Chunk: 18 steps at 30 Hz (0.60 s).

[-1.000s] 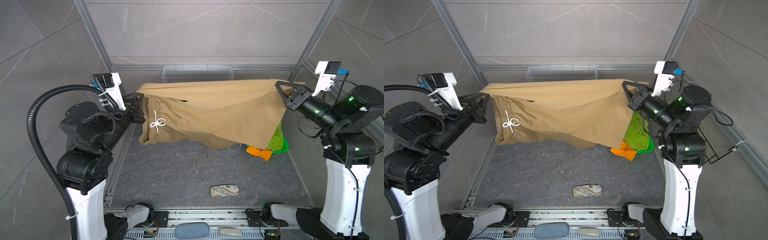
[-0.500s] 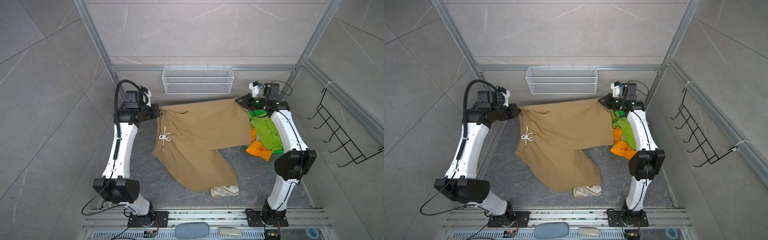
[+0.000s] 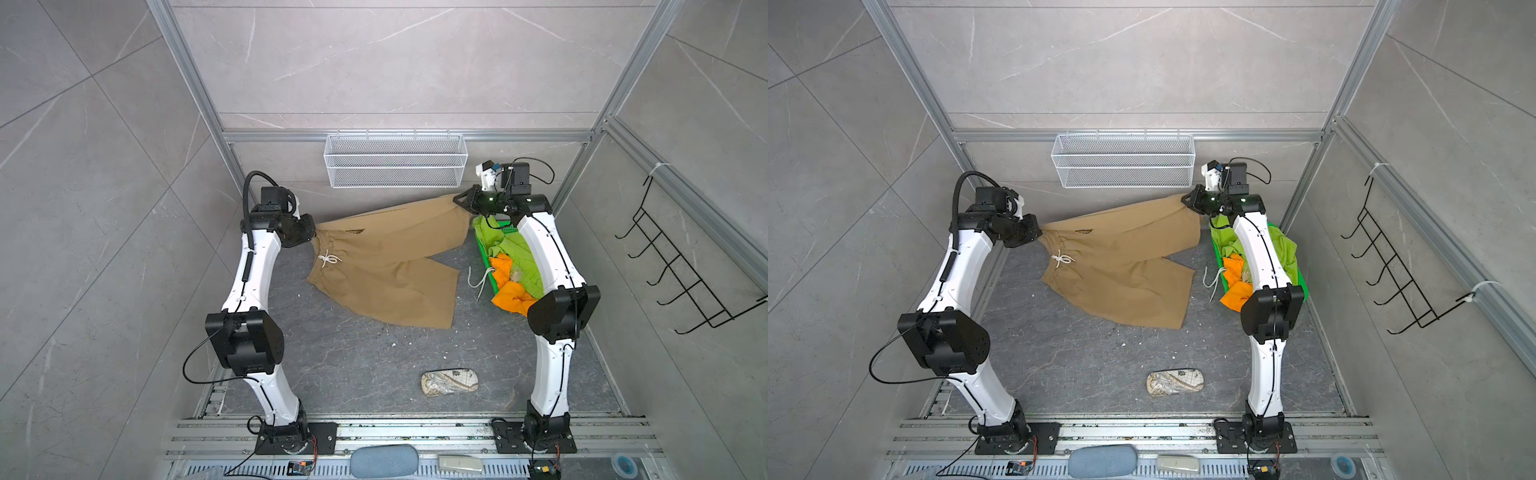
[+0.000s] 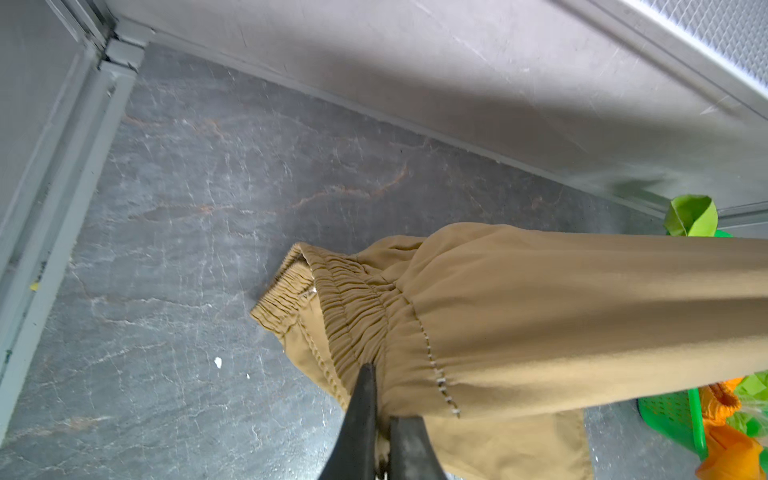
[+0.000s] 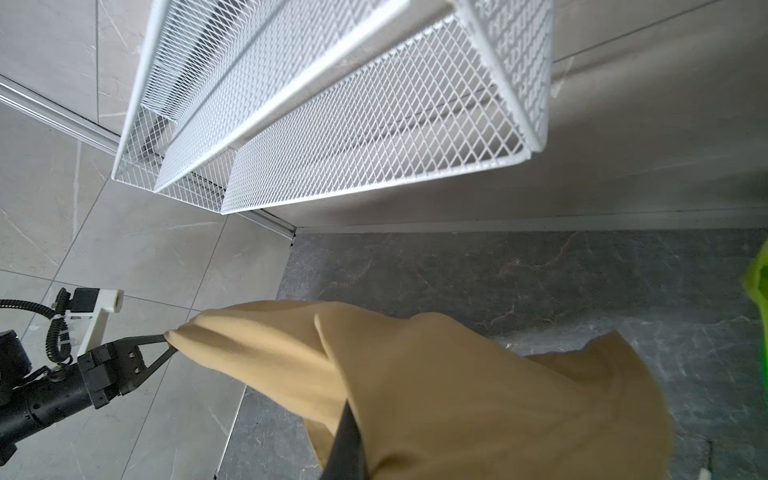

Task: Fold and stack the shorts
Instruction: 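Swing the held shorts farther from the robot and lower them onto the table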

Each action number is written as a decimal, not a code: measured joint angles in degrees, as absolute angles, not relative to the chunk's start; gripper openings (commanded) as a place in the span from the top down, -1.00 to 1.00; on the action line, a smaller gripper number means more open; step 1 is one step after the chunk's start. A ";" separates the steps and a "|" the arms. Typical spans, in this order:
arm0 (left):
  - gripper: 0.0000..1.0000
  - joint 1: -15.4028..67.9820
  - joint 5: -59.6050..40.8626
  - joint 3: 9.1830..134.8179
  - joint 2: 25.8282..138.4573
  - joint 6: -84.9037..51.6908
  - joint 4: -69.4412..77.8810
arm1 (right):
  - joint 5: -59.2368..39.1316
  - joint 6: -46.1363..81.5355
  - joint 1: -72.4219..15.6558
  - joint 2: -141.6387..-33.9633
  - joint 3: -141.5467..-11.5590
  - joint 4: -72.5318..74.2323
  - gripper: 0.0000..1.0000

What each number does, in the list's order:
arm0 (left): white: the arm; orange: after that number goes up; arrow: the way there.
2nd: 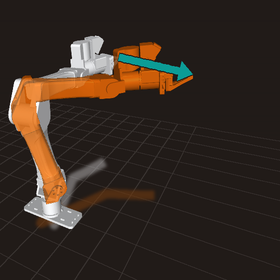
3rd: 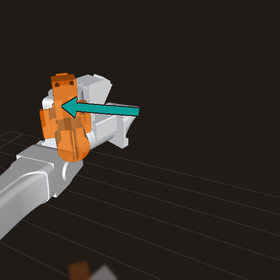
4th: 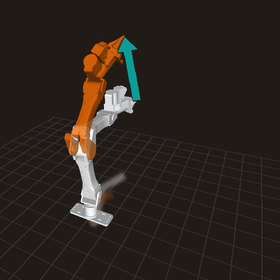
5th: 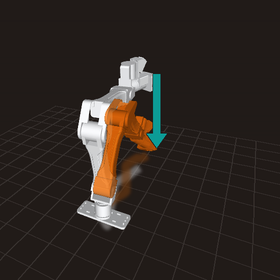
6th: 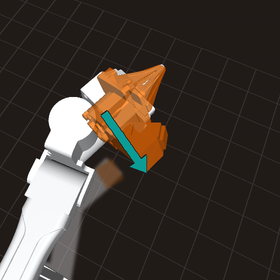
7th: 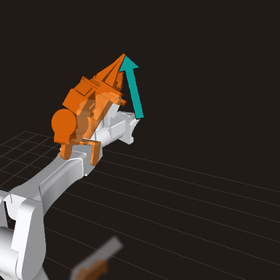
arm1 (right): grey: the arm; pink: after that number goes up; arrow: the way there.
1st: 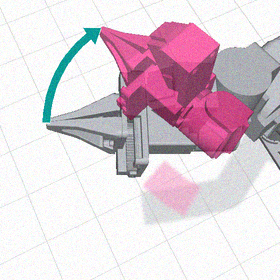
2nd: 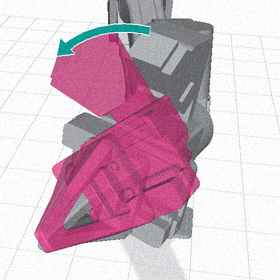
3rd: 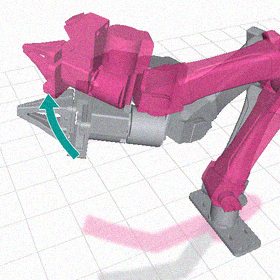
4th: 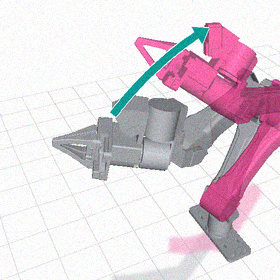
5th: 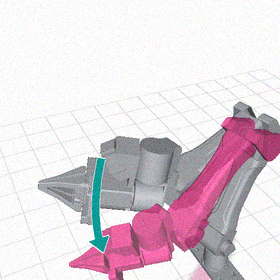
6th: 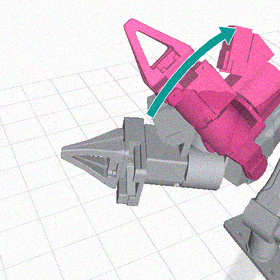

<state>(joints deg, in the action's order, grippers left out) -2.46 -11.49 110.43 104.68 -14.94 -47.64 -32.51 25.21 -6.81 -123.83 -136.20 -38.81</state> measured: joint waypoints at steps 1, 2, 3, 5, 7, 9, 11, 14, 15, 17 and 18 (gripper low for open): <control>1.00 -2.66 -11.53 110.43 104.97 -14.94 -47.42 | -32.21 25.21 -6.98 -123.63 -135.35 -38.57 1.00; 1.00 -2.94 -11.70 110.43 105.34 -14.94 -47.37 | -32.16 25.23 -7.09 -123.46 -134.23 -38.37 1.00; 1.00 -3.20 -12.05 110.43 105.78 -14.98 -47.48 | -32.16 25.26 -7.20 -123.46 -133.56 -38.39 1.00; 1.00 -3.92 -13.65 110.45 106.69 -15.16 -48.05 | -32.14 25.32 -7.40 -123.48 -132.99 -39.40 1.00; 1.00 -4.49 -15.27 110.45 106.80 -15.40 -48.45 | -32.21 25.47 -7.49 -123.42 -133.36 -40.32 1.00; 1.00 -4.89 -16.62 110.45 105.93 -15.70 -48.38 | -32.27 25.91 -7.49 -122.96 -134.23 -40.62 1.00; 1.00 -5.08 -17.32 110.45 103.72 -16.08 -48.31 | -32.42 26.30 -7.49 -121.25 -134.32 -41.01 1.00; 1.00 -5.39 -18.24 110.45 98.02 -16.56 -47.97 | -32.60 27.24 -7.49 -116.01 -134.28 -41.60 1.00; 1.00 -5.54 -18.63 110.45 94.91 -16.78 -47.68 | -32.64 27.46 -7.49 -113.51 -134.13 -41.52 1.00; 1.00 -5.78 -19.25 110.83 89.36 -17.10 -47.37 | -32.91 27.66 -7.49 -107.55 -133.91 -41.19 1.00; 1.00 -5.96 -19.75 111.77 86.19 -17.34 -47.42 | -33.08 27.70 -7.49 -104.14 -133.91 -40.88 1.00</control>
<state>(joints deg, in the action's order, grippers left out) -5.96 -19.75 111.77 86.19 -17.34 -47.42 -33.08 27.70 -7.49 -104.14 -133.91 -40.88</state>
